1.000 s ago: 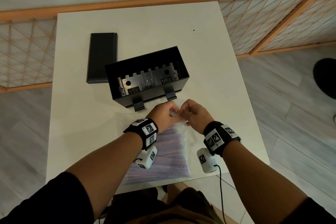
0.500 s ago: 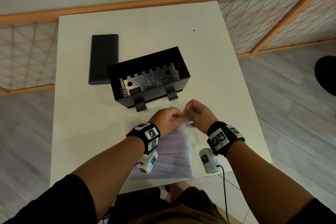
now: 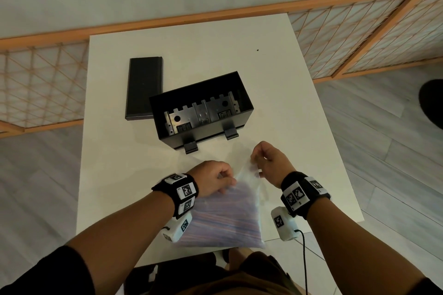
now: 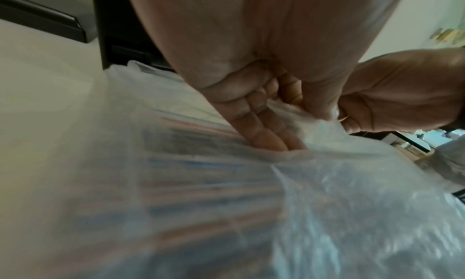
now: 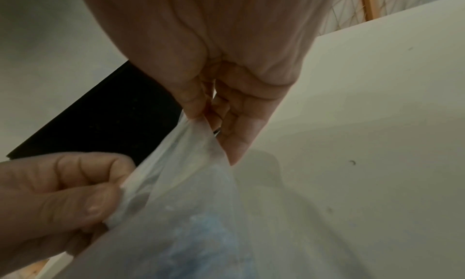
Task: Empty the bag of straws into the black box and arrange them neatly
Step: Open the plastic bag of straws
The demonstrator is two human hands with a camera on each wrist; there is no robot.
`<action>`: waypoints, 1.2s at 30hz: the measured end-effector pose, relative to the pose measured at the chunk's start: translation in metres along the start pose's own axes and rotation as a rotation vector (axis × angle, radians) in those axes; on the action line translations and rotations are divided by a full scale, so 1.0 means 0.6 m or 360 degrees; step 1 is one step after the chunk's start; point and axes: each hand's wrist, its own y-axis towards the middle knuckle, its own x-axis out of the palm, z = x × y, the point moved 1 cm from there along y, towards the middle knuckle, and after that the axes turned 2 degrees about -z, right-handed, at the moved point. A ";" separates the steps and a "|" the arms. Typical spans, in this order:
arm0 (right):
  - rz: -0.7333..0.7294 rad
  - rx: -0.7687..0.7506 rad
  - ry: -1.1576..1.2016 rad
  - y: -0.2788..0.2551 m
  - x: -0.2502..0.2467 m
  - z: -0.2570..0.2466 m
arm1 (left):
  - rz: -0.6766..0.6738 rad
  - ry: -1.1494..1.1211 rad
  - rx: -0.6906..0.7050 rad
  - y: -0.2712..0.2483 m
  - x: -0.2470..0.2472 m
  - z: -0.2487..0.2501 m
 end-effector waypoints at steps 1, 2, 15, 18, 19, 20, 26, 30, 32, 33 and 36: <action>0.0009 -0.0002 -0.0003 -0.002 -0.001 0.001 | -0.0021 0.0059 0.0000 -0.006 -0.001 -0.003; 0.0018 0.0000 -0.0005 -0.003 -0.004 0.001 | -0.0046 0.0122 -0.0005 -0.011 -0.003 -0.007; -0.0211 -0.0108 -0.0273 -0.035 -0.012 -0.055 | 0.0299 0.0385 -0.0013 -0.082 -0.047 -0.041; -0.0265 -0.0171 -0.0781 -0.020 -0.007 -0.069 | 0.0345 0.0351 -0.0086 -0.071 -0.049 -0.051; -0.0293 -0.0169 -0.0868 -0.014 -0.004 -0.070 | 0.0374 0.0339 -0.0117 -0.068 -0.051 -0.055; -0.0314 -0.0161 -0.0915 -0.010 -0.002 -0.071 | 0.0400 0.0330 -0.0146 -0.064 -0.053 -0.057; -0.0385 -0.0083 -0.0840 -0.013 0.012 -0.086 | 0.0441 0.0550 0.0064 -0.045 -0.029 -0.011; -0.0399 -0.0015 -0.0723 -0.024 0.018 -0.095 | 0.0447 0.0484 0.0302 -0.023 0.010 0.031; -0.0371 0.0006 -0.0619 -0.028 0.019 -0.100 | 0.0449 0.0398 0.0331 -0.011 0.020 0.035; -0.0350 0.0012 -0.0577 -0.028 0.017 -0.101 | 0.0457 0.0357 0.0327 -0.006 0.022 0.035; -0.0299 0.0059 -0.0487 -0.031 0.007 -0.102 | 0.0379 0.0461 0.0271 0.007 0.015 0.031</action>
